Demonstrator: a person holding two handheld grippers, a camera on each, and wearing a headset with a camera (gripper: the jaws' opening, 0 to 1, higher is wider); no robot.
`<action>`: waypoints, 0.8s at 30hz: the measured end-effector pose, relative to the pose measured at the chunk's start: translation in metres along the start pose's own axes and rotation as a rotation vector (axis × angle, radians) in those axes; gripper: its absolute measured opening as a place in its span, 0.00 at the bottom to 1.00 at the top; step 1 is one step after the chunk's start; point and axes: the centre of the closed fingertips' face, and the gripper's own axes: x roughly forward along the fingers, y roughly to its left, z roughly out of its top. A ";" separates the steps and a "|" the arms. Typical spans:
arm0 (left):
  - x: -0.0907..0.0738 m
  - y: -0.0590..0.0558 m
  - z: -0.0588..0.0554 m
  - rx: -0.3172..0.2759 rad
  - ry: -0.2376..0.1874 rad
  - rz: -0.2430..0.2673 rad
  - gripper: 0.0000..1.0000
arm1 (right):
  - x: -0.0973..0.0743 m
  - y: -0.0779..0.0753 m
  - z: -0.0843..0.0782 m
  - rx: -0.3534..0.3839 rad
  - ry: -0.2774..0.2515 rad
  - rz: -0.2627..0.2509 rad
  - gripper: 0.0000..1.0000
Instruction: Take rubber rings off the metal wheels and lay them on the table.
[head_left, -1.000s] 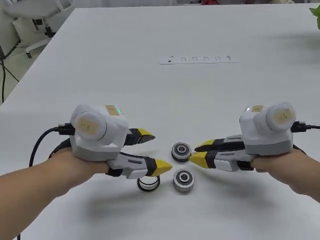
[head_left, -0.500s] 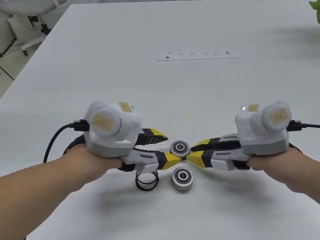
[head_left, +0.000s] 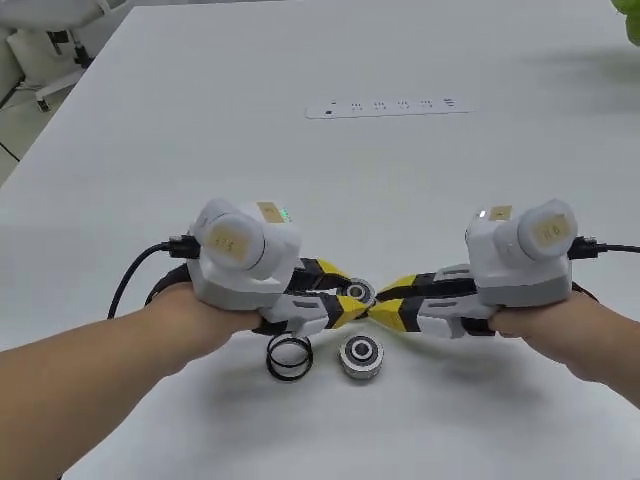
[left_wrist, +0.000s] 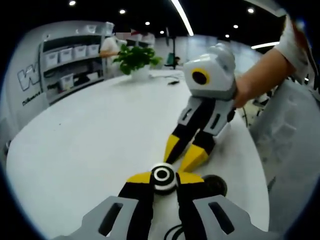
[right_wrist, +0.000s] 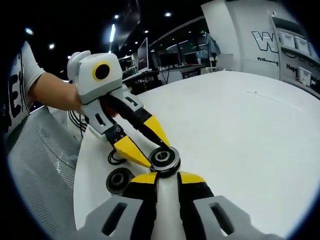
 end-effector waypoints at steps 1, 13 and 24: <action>0.001 0.001 0.000 -0.010 0.000 0.004 0.18 | 0.000 0.000 0.000 -0.001 0.000 0.000 0.12; 0.000 0.004 0.002 0.003 -0.001 0.037 0.14 | 0.000 -0.001 -0.001 0.015 0.001 0.003 0.05; -0.001 0.002 0.000 0.031 0.015 0.061 0.13 | -0.001 -0.003 0.001 0.129 -0.024 -0.019 0.00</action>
